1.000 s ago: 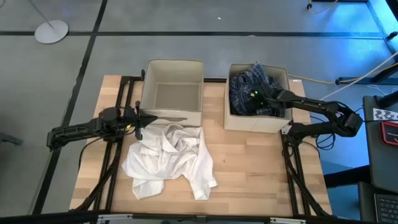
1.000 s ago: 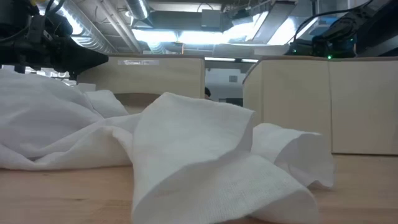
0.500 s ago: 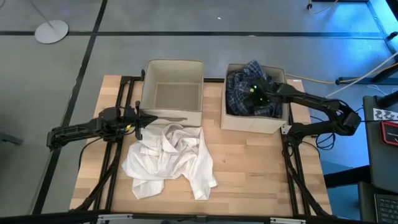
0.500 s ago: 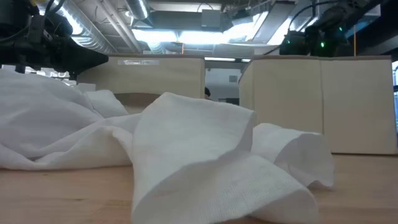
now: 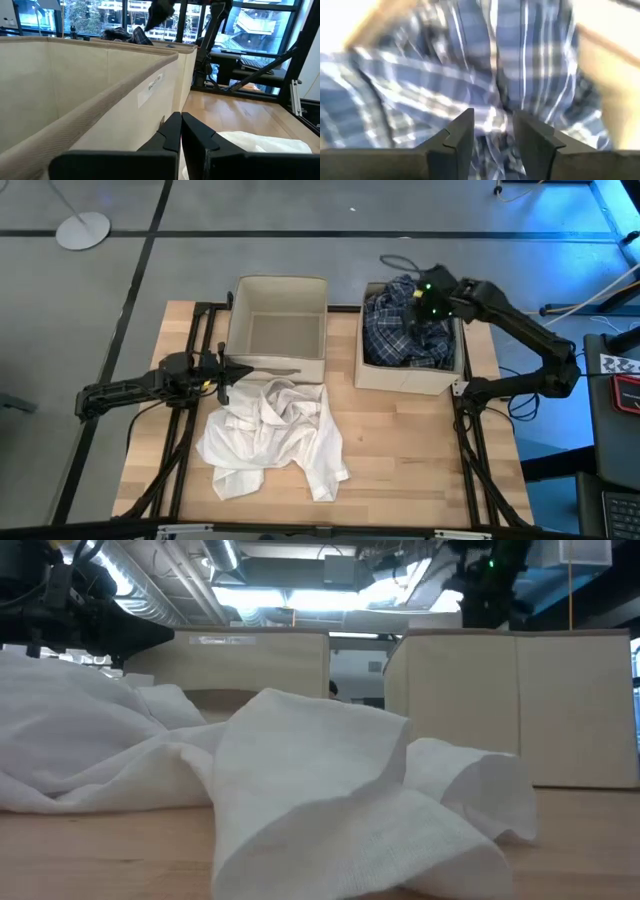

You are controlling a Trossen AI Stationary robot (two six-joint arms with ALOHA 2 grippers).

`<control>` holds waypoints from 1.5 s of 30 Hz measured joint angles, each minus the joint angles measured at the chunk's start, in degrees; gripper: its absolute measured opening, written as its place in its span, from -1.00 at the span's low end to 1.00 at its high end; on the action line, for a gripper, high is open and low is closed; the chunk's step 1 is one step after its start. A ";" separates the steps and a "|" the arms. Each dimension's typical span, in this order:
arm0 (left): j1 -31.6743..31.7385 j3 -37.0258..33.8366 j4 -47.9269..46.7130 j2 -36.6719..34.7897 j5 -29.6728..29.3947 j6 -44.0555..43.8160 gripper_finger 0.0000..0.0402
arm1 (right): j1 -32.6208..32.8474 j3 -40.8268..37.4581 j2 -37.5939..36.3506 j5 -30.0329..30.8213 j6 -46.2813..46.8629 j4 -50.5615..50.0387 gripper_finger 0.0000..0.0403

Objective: Sort clothes
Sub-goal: Put the blue plaid polo shirt in the right laundry organizer, then put the white shirt in the left laundry organizer

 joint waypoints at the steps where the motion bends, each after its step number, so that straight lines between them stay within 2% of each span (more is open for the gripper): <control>1: -0.01 0.00 -0.01 0.00 0.00 0.00 -0.98 | 0.00 1.22 0.00 0.02 -0.02 0.65 -0.31; 5: 0.00 0.00 0.00 0.00 0.00 0.00 -0.98 | 0.00 2.18 -0.04 0.67 -1.36 9.16 -0.31; 8: 0.00 0.00 0.00 0.00 0.00 0.00 -0.98 | 0.00 -0.97 0.24 3.00 -4.31 18.98 -0.31; 16: -0.02 0.00 -0.02 -0.01 0.00 0.00 -0.98 | -0.02 -18.28 4.80 2.90 -6.12 39.66 -0.31; 23: 0.00 0.00 0.00 -0.02 0.00 -0.59 -0.98 | -0.02 -33.09 13.58 -1.51 -2.66 54.41 -0.31; 27: -0.01 0.00 0.00 -0.02 0.00 -0.11 -0.98 | 0.00 -35.62 17.32 -1.49 -2.49 55.97 -0.31; 31: -0.01 0.01 0.02 -0.02 0.00 0.00 -0.98 | 0.00 -34.70 17.11 -1.91 -2.61 54.90 -0.31; 41: -0.01 0.00 0.02 -0.02 0.00 -1.88 -0.98 | 0.05 -22.11 7.69 -3.45 -7.51 43.97 -0.31; 45: -0.01 0.00 0.15 0.02 -0.22 -3.38 -0.98 | 2.18 -17.47 2.85 -2.73 -9.38 40.40 -0.31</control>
